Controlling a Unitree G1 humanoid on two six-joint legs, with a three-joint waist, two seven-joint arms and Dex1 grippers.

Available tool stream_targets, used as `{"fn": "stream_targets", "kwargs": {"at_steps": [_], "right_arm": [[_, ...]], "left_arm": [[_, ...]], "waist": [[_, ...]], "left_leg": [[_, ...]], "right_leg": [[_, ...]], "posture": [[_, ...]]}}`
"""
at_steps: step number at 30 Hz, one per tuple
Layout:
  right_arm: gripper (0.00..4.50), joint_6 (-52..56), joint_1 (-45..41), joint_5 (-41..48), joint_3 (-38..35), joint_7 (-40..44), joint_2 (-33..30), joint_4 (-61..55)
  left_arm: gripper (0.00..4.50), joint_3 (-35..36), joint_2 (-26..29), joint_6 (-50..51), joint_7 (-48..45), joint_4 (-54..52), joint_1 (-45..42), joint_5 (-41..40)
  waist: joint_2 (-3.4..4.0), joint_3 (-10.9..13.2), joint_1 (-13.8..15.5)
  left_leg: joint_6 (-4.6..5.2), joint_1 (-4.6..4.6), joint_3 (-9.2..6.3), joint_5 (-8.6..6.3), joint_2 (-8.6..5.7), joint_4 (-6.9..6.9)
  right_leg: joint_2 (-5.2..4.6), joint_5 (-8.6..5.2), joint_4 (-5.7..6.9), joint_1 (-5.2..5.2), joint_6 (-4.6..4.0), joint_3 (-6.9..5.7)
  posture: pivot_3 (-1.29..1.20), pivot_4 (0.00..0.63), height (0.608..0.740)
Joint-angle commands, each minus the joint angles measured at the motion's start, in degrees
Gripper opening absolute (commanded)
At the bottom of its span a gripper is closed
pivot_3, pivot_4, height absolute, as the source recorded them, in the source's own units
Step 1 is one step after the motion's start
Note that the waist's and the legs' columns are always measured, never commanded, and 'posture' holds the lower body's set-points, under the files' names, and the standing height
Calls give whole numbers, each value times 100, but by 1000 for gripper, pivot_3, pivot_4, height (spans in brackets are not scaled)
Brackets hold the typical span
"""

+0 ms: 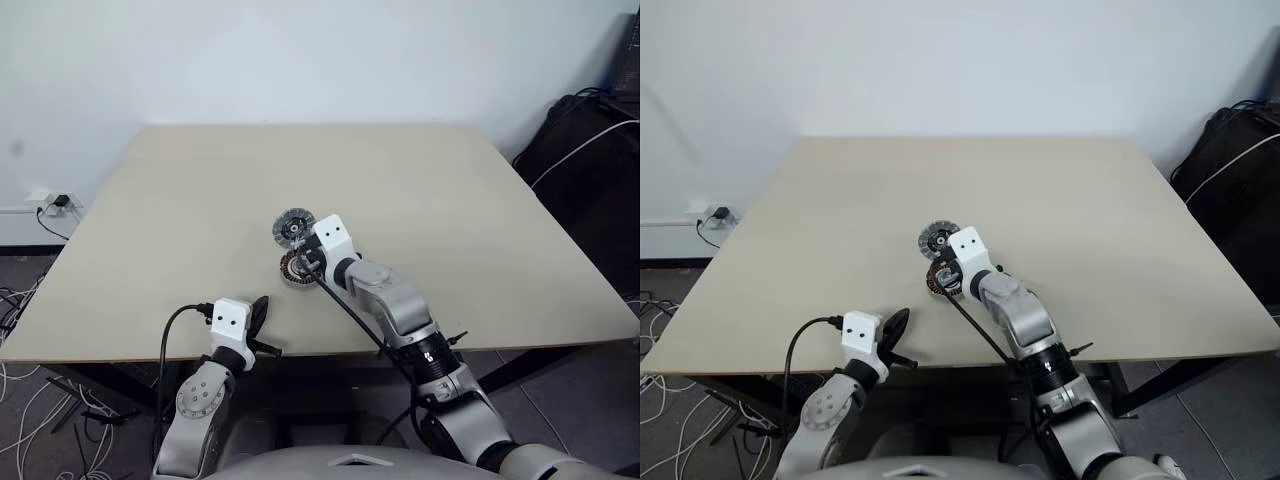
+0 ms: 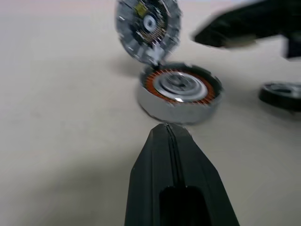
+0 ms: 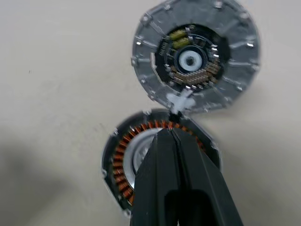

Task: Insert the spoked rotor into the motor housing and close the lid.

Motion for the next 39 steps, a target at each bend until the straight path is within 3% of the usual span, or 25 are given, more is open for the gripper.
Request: {"fn": "stream_targets", "kwargs": {"at_steps": [1, 26, 39], "right_arm": [[30, 5, -345, -27, -19, 129, 88, 366], [30, -1100, -1676, -366, -231, 206, 570, 3044], [30, -649, -989, -435, -75, 459, 425, 2261]], "left_arm": [[0, -48, 38, -36, -42, -286, -36, -45], [0, -54, 60, 39, 58, -321, -27, -29], [0, -43, 68, 47, 82, -280, -79, -74]], "waist": [[2, 0, -10], [11, 4, -127], [14, 1, -125]], "left_leg": [[0, 0, 0, 0, 0, 0], [-9, 1, 12, 5, 0, -13], [-9, 2, 18, 5, 1, -16]], "right_leg": [[0, 0, 0, 0, 0, 0], [4, 3, 7, -12, -1, 6], [3, 3, 8, -16, -1, 14]], "posture": [[0, 0, 740], [0, 0, 740], [0, 0, 740]]}}
